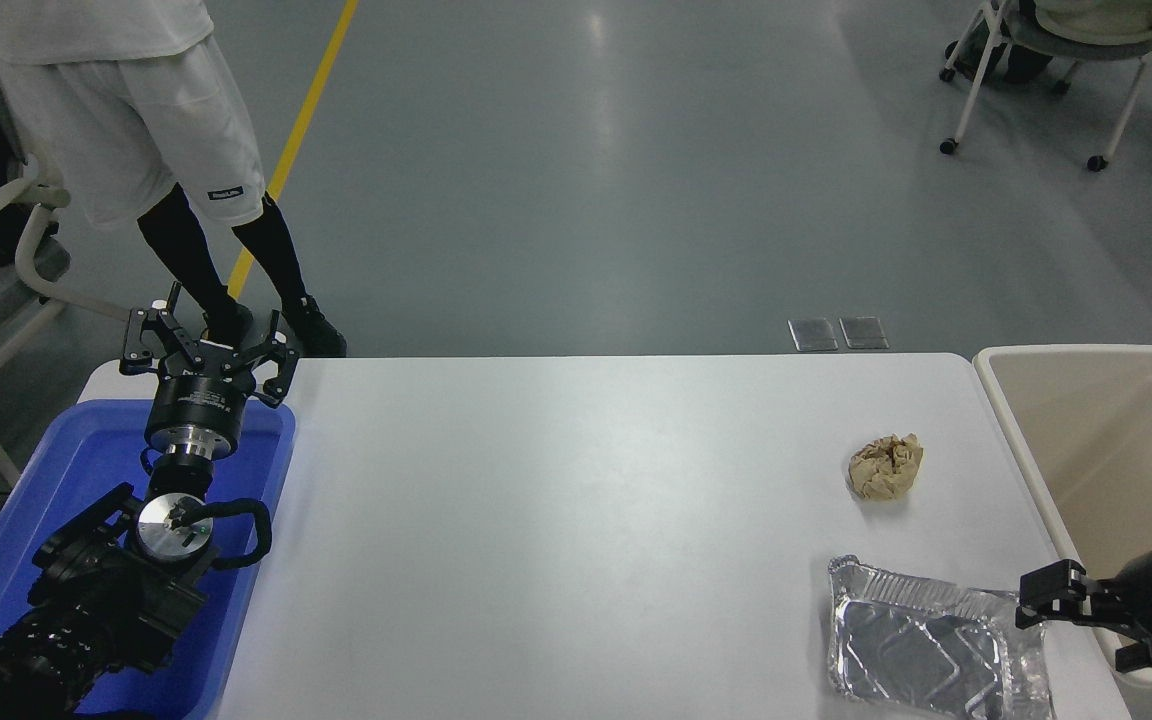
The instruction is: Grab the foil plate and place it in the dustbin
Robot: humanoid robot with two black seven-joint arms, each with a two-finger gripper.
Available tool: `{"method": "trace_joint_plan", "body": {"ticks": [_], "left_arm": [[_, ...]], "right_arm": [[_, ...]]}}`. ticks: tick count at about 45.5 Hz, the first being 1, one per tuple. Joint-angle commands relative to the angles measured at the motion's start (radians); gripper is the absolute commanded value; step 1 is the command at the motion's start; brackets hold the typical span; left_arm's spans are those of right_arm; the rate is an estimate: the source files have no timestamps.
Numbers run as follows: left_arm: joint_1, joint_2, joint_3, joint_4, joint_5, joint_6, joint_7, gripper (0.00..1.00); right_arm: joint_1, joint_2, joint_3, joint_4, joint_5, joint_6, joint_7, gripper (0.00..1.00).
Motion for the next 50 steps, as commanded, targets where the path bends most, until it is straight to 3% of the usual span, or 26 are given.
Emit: {"method": "trace_joint_plan", "body": {"ticks": [1,15,29,35,44,50], "left_arm": [[0.0,0.0,0.0,0.0,0.0,0.0,0.0,0.99],[0.0,0.0,0.0,0.0,0.0,0.0,0.0,0.99],[0.0,0.0,0.0,0.0,0.0,0.0,0.0,0.99],[0.0,0.0,0.0,0.0,0.0,0.0,0.0,0.99],[0.0,0.0,0.0,0.0,0.0,0.0,0.0,0.99],[0.0,0.0,0.0,0.0,0.0,0.0,0.0,0.99]], "right_arm": [[-0.086,0.025,0.088,0.003,-0.124,-0.075,0.002,1.0],[-0.197,0.084,0.085,-0.006,-0.137,-0.25,0.001,0.99],[-0.209,0.079,0.088,-0.026,-0.089,-0.27,-0.002,0.99],[-0.206,0.07,0.079,-0.027,-0.086,-0.27,-0.002,0.94],[-0.206,0.064,0.068,-0.026,-0.087,-0.267,-0.004,0.66],[-0.206,0.062,0.059,-0.023,-0.086,-0.253,-0.004,0.34]]}}
